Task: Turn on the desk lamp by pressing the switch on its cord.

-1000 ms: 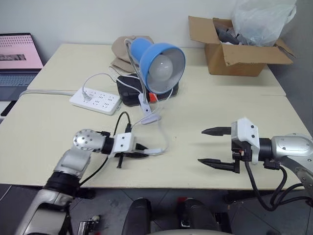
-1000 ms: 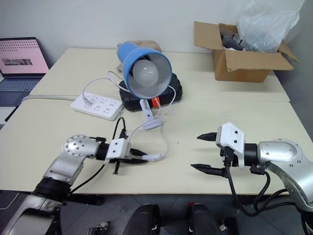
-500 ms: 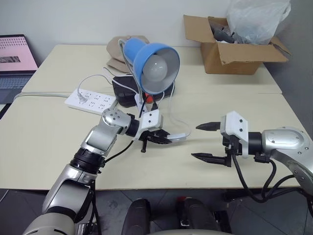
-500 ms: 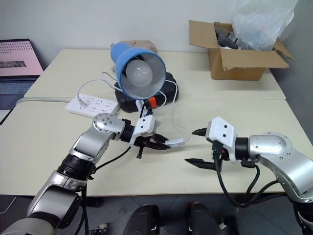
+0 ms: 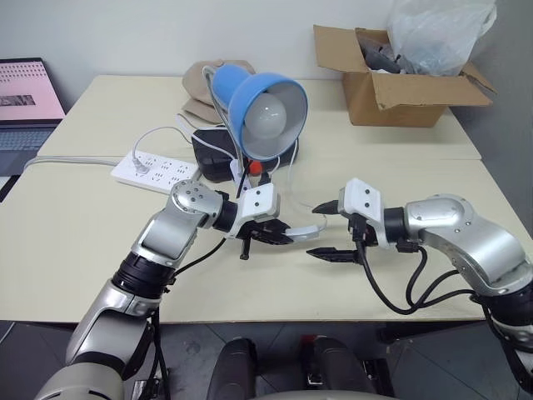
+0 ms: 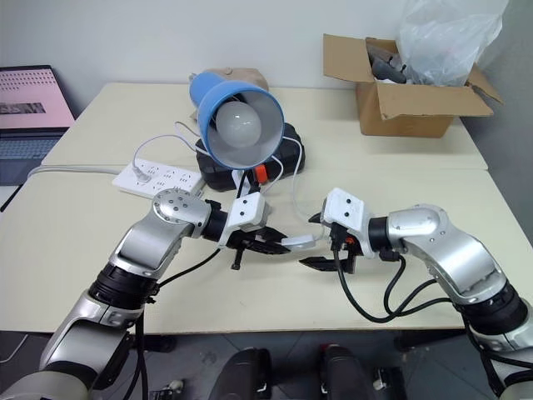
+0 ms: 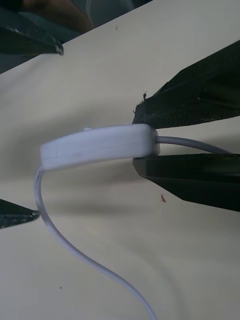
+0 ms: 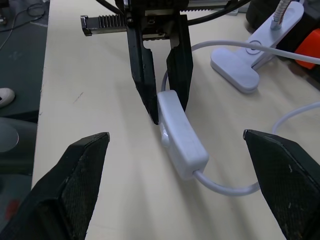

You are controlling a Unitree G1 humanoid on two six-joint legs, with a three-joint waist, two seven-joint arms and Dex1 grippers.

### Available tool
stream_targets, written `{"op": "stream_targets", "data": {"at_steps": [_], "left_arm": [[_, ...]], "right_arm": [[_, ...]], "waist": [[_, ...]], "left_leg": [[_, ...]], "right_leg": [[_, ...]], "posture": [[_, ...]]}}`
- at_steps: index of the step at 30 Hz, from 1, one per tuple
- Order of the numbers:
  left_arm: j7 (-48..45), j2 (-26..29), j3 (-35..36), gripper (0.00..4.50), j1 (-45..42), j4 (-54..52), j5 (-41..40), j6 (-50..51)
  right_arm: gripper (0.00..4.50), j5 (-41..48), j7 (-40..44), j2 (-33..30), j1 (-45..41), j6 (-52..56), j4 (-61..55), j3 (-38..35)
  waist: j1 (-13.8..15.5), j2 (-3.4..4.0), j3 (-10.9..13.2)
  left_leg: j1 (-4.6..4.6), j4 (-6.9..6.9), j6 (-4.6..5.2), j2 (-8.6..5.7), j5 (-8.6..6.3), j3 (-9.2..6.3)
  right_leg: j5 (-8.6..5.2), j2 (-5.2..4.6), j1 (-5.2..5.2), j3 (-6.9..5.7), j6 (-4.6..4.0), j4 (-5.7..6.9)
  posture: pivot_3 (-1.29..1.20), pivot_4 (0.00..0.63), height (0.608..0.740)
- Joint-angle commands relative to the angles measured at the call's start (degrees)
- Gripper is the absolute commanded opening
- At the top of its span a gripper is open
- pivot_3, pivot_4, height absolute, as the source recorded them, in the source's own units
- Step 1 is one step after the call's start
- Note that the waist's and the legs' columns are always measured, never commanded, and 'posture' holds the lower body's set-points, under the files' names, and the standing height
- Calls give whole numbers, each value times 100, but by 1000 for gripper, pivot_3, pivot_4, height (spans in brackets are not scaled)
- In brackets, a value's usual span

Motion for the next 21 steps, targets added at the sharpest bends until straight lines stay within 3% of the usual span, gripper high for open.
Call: {"op": "stream_targets", "data": {"at_steps": [1,15,18,21], "left_arm": [[81,67,95,404,0,-236,-133,3],[170,97,71,404,46,-306,-185,-44],[188,90,77,404,45,-304,-199,-67],[217,96,72,404,70,-363,-205,-75]], "right_arm": [[4500,-131,306,89,-370,-61,100,166],[4500,-542,790,171,-604,-219,511,449],[4081,-634,835,218,-618,-270,605,471],[3232,-713,854,298,-614,-276,673,474]], "waist": [[-4,0,0],[4,0,0],[4,0,0],[4,0,0]], "left_leg": [[0,0,0,1,0,0],[0,1,0,0,0,0],[0,1,0,0,0,1],[0,1,0,0,0,1]], "right_leg": [[0,0,0,0,0,1],[0,0,0,-1,0,2],[0,-1,0,0,0,2],[0,0,-1,-1,0,3]], "posture": [[0,150,740],[0,150,740],[0,150,740],[0,150,740]]}}
